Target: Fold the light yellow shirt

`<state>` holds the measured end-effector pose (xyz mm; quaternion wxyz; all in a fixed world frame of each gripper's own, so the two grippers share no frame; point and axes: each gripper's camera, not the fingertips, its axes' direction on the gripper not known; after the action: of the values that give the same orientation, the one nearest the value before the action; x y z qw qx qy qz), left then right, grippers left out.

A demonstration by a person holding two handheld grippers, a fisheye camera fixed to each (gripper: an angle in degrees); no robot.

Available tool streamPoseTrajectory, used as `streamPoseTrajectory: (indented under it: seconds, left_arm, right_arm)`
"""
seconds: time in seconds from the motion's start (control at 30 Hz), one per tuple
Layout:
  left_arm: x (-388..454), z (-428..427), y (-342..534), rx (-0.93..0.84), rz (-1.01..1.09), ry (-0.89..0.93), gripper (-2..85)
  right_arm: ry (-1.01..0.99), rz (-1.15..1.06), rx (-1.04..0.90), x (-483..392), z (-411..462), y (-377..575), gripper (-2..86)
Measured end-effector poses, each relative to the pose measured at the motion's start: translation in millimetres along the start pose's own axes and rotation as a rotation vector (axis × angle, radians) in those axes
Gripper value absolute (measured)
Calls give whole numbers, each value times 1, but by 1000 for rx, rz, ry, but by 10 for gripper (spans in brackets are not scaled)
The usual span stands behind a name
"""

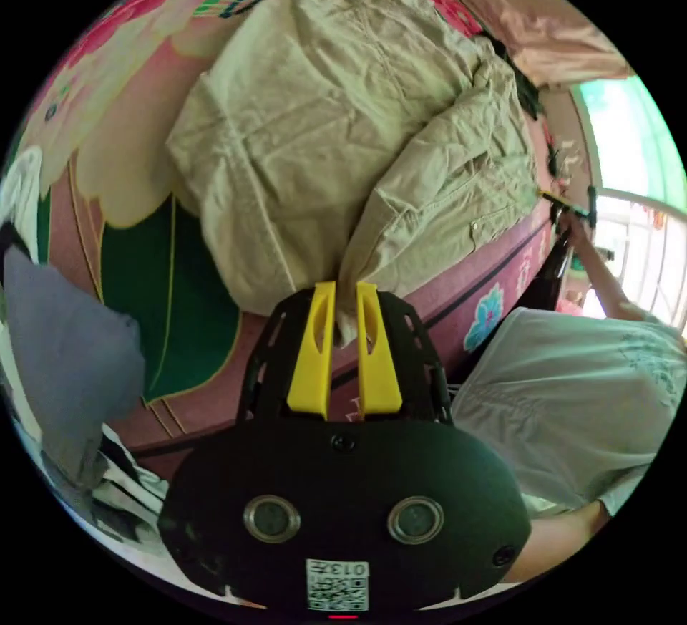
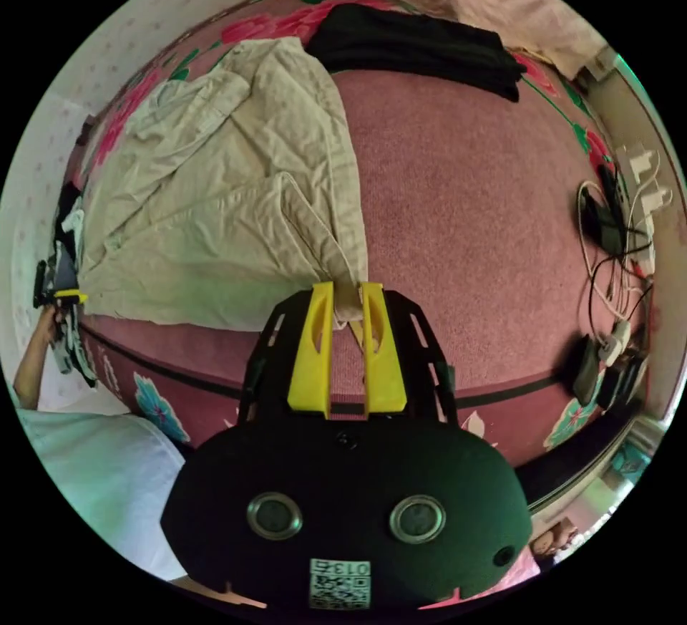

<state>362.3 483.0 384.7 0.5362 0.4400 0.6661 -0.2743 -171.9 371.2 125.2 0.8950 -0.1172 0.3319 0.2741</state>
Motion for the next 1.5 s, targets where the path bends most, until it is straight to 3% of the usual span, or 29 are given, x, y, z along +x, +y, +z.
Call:
streamPoseTrajectory:
  seconds: [0.07,0.17,0.27,0.37,0.53,0.67,0.83,1.1,1.2,1.23,1.33,1.5]
  left_arm:
    - [-33,-23,31,117,-120,121,66]
    - [-52,-40,73,227,-214,151,112]
    - [-54,-23,91,201,-277,209,190]
    - [-57,-20,95,242,-375,174,201]
    - [-66,-37,82,146,-372,162,207]
    - [-84,-48,84,145,-456,207,202]
    - [-99,-63,90,225,-461,331,171]
    - [-103,-43,76,131,-471,304,149]
    - [-96,-37,74,87,-478,181,74]
    - [-93,-31,70,87,-431,238,35]
    - [-89,-28,69,83,-417,231,18]
    - [-80,-46,107,200,-375,372,8]
  right_arm:
    - [-73,98,60,19,-19,27,89]
    - [-229,253,152,41,-34,76,132]
    - [-372,362,149,44,-13,115,140]
    - [-521,414,137,34,19,127,143]
    - [-603,429,171,13,30,109,142]
    - [-497,432,122,-4,34,97,127]
    - [-603,505,155,8,40,112,123]
    - [-614,549,189,11,49,117,80]
    - [-618,593,173,13,54,114,40]
    - [-618,610,163,12,55,113,30]
    - [-560,575,186,5,39,109,20]
    - [-456,435,242,-10,-20,113,14]
